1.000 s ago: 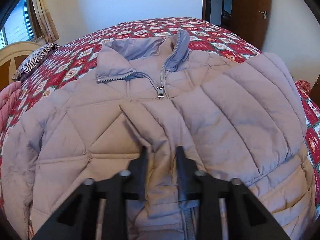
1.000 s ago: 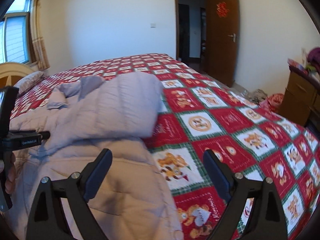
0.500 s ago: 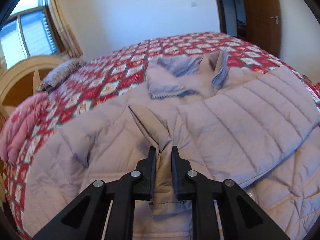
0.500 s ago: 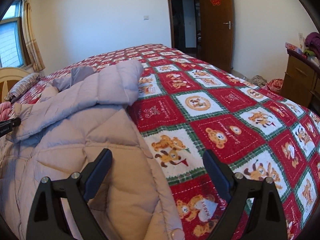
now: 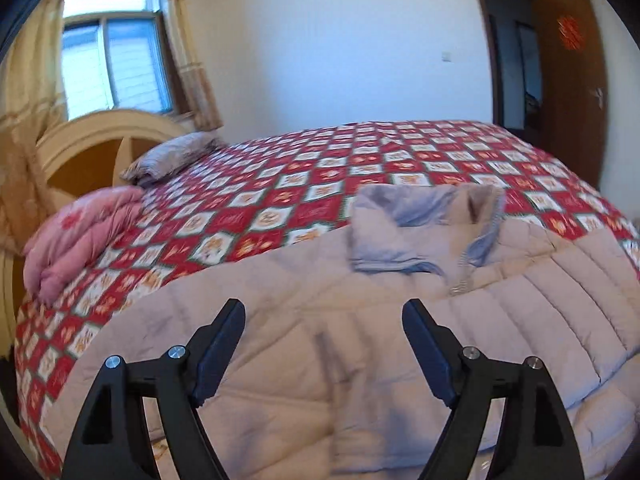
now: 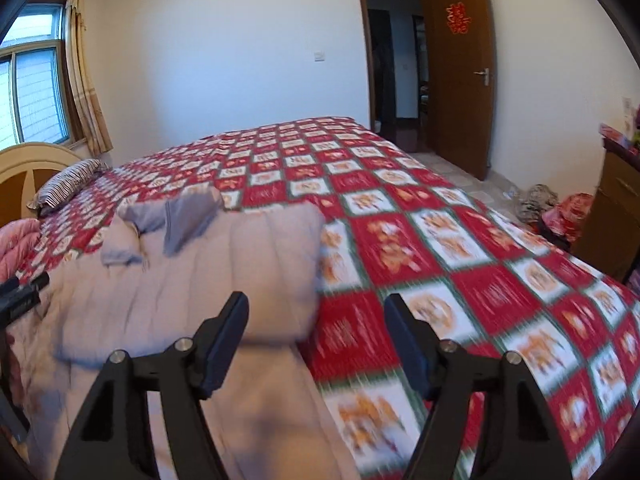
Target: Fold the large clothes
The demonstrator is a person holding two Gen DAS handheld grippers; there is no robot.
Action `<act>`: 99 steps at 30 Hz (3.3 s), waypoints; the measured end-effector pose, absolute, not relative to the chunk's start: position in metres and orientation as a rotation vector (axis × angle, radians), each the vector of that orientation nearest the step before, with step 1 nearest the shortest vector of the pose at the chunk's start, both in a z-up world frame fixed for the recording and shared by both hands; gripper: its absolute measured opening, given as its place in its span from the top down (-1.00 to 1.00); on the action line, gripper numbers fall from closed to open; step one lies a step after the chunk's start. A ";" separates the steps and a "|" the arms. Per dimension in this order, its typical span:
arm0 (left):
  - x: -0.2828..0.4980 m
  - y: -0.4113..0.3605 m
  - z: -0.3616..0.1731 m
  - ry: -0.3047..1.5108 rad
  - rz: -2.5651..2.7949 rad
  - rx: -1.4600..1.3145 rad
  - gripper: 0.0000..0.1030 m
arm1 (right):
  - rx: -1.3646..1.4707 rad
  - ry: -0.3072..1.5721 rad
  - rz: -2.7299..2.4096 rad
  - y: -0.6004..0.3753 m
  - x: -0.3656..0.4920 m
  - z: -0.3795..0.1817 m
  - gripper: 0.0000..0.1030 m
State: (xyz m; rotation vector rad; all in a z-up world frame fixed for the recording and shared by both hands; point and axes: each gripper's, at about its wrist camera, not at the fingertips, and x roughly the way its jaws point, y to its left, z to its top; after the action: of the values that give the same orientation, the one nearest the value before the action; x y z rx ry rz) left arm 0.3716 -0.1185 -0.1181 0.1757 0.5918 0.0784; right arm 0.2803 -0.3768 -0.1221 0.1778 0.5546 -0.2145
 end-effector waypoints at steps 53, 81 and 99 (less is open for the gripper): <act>0.447 -0.134 -0.213 0.818 0.113 0.245 -0.88 | 0.081 0.854 -0.206 -0.333 0.385 -0.223 -0.82; 0.248 0.248 -0.180 0.767 0.587 0.005 -0.88 | 0.041 0.680 0.029 -0.221 0.268 -0.168 -0.92; 0.227 0.189 -0.140 0.675 0.413 -0.023 0.87 | 0.019 0.610 0.085 -0.187 0.241 -0.157 -0.92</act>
State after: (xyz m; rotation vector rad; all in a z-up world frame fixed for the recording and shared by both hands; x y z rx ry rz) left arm 0.2270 0.1892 -0.1399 -0.0228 0.6751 0.4135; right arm 0.2409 -0.1868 -0.1573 0.0186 0.6095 0.0853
